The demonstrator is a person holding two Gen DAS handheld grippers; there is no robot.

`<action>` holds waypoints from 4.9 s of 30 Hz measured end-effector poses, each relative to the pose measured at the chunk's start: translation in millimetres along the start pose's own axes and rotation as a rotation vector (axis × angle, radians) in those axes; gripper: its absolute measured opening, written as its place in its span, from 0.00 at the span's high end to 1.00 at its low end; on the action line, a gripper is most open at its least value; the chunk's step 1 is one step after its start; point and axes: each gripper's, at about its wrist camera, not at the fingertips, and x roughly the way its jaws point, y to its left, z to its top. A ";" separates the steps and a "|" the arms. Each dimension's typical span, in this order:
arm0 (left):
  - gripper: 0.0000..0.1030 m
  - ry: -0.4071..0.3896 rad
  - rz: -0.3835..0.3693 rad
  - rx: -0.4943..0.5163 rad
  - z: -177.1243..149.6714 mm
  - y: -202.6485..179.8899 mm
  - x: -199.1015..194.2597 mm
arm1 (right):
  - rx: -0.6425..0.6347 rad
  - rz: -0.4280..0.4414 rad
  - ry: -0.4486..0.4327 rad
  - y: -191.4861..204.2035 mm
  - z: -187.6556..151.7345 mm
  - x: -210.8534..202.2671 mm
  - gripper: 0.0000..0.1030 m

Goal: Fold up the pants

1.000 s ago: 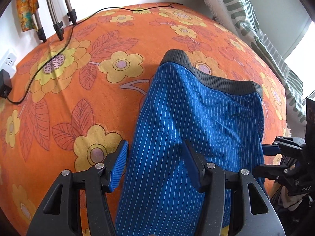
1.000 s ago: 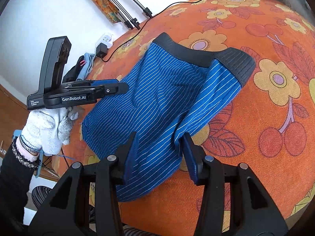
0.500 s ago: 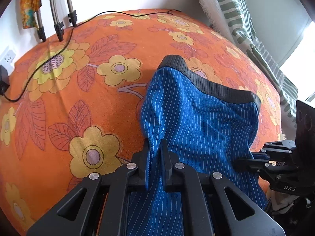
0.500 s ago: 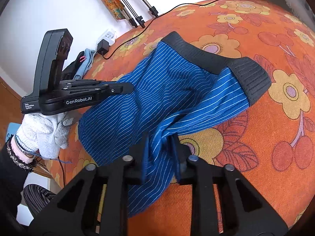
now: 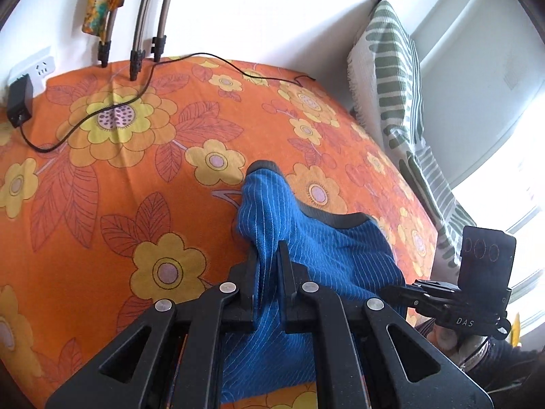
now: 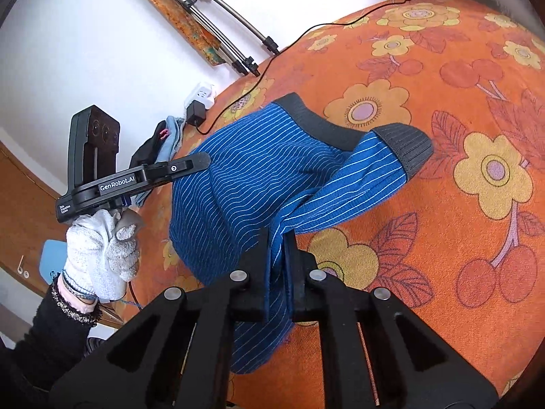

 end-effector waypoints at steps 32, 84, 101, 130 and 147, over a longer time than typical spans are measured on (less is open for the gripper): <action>0.94 -0.167 0.104 -0.343 -149.6 -36.7 -147.4 | -0.214 0.222 0.226 75.5 -27.5 -37.7 0.94; 0.85 -0.023 0.156 -0.154 -115.8 27.5 -87.0 | -0.454 0.010 0.267 86.9 -12.9 37.7 0.60; 0.85 0.021 0.319 -0.058 -87.9 43.4 -33.7 | -0.490 -0.140 0.287 85.6 3.8 93.0 0.60; 0.47 -0.005 0.287 -0.211 -114.3 62.5 -60.7 | -0.348 -0.129 0.248 46.8 1.6 72.1 0.45; 0.80 -0.003 0.317 -0.151 -118.8 45.0 -45.1 | -0.431 -0.104 0.255 66.2 -14.9 81.0 0.68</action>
